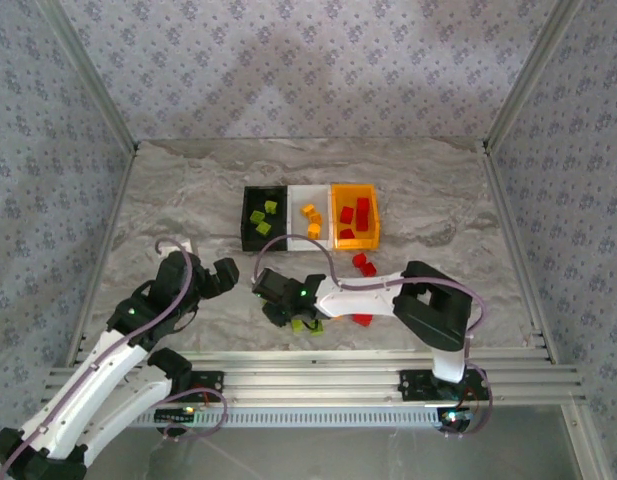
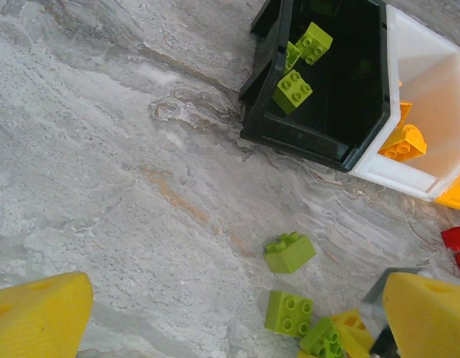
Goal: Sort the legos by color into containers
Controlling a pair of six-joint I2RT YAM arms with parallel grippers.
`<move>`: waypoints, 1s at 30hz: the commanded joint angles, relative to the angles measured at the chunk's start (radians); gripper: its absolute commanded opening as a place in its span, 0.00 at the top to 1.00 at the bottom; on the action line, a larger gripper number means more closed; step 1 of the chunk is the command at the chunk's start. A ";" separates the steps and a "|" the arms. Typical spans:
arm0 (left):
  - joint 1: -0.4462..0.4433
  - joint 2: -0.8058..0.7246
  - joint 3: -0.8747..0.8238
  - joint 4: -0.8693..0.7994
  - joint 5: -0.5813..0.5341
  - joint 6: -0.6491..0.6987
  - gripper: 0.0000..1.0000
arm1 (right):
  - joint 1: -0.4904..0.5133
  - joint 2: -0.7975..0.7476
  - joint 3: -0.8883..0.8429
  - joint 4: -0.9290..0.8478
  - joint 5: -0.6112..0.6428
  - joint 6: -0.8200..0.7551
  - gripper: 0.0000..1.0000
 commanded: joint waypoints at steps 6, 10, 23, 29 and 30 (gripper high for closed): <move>0.008 -0.028 -0.010 0.000 0.029 -0.022 0.00 | -0.042 -0.159 0.040 -0.012 0.030 -0.002 0.66; 0.009 -0.028 -0.026 0.008 0.043 -0.029 0.00 | -0.133 -0.129 0.147 0.027 0.007 0.008 0.66; 0.009 -0.048 -0.097 0.046 0.125 -0.037 0.01 | -0.331 0.287 0.661 -0.040 -0.052 0.040 0.65; 0.009 -0.026 -0.123 0.092 0.179 -0.022 0.02 | -0.375 0.382 0.773 -0.060 -0.082 0.073 0.49; 0.007 -0.018 -0.127 0.106 0.191 -0.021 0.02 | -0.380 0.387 0.790 -0.057 -0.088 0.077 0.41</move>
